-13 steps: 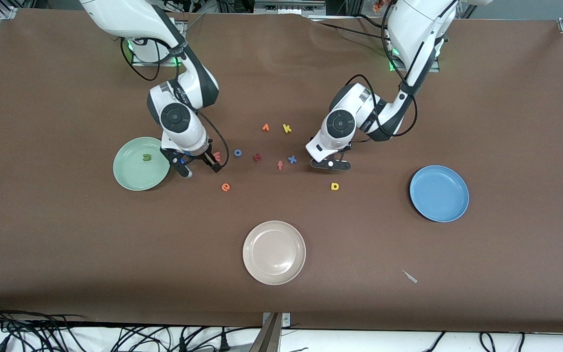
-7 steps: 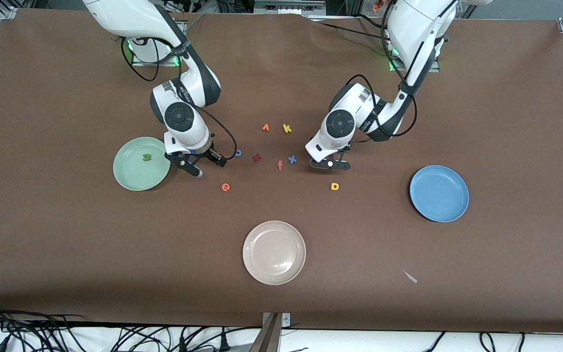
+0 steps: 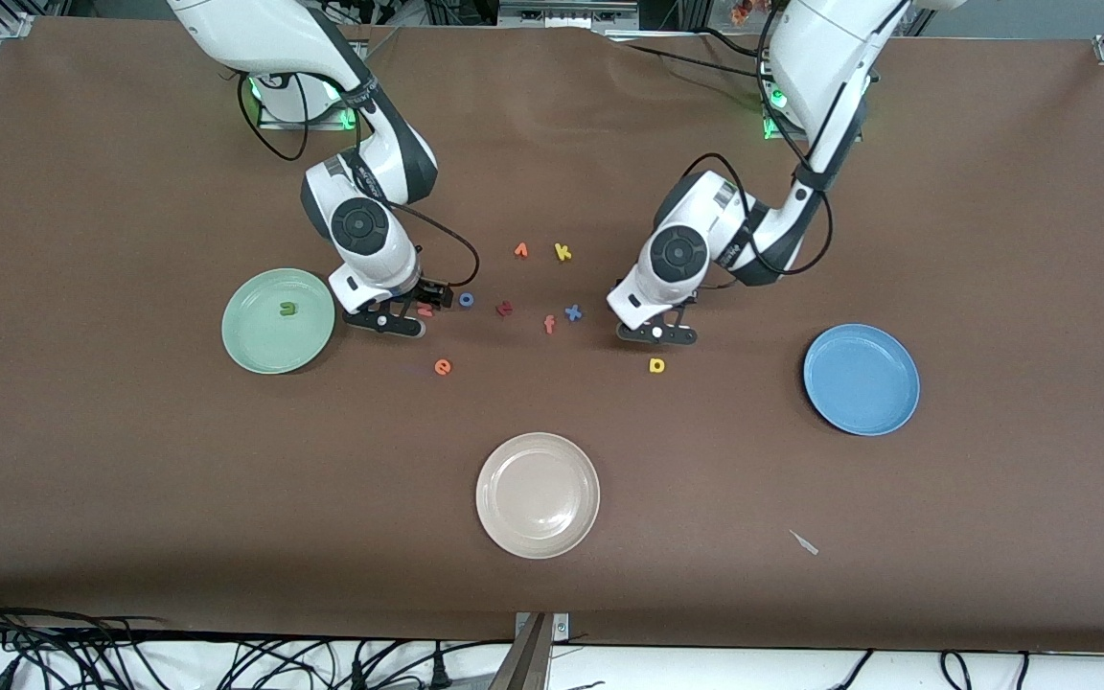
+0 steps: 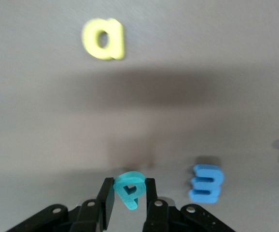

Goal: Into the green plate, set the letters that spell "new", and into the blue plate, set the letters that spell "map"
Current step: 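Grasp the pink m with the right gripper while the left gripper grasps the teal p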

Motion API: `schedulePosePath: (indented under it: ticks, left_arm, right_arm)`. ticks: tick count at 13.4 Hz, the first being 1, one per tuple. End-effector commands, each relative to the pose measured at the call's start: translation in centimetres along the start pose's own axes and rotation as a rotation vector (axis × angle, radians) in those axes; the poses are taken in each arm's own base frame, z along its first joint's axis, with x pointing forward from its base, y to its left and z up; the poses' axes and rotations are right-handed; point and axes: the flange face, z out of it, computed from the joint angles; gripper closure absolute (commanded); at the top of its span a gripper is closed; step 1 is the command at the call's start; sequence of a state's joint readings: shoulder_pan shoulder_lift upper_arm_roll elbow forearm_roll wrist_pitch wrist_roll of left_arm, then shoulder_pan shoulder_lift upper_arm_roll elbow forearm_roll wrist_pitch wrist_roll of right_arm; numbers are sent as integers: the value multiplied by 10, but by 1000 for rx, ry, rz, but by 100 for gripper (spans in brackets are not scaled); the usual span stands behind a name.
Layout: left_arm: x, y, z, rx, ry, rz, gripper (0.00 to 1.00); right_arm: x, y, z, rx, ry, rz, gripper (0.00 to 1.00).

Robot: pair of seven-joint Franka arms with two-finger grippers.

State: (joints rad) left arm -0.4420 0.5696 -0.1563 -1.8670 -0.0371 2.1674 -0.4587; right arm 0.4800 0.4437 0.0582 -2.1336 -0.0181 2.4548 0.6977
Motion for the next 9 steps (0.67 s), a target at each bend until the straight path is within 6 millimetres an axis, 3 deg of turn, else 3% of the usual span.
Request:
schedulePosePath:
  ticks: [1,3,4,9]
  left_arm:
    - [25,-39,-46,18,-67,69,83]
    - [34,-80,-63,4,-91,130,83]
    - [38,-109,-70,-7,-114,168,83]
    - [56,-259,-79,-37,-132,387,83]
  right_arm:
    - [-2,-2,9,1,-11,-34,33]
    - [-2,-2,14,-3,-15,-41,40]
    - [-1,-3,15,3,-8,-41,46]
    - [6,-7,11,26,20,-41,55]
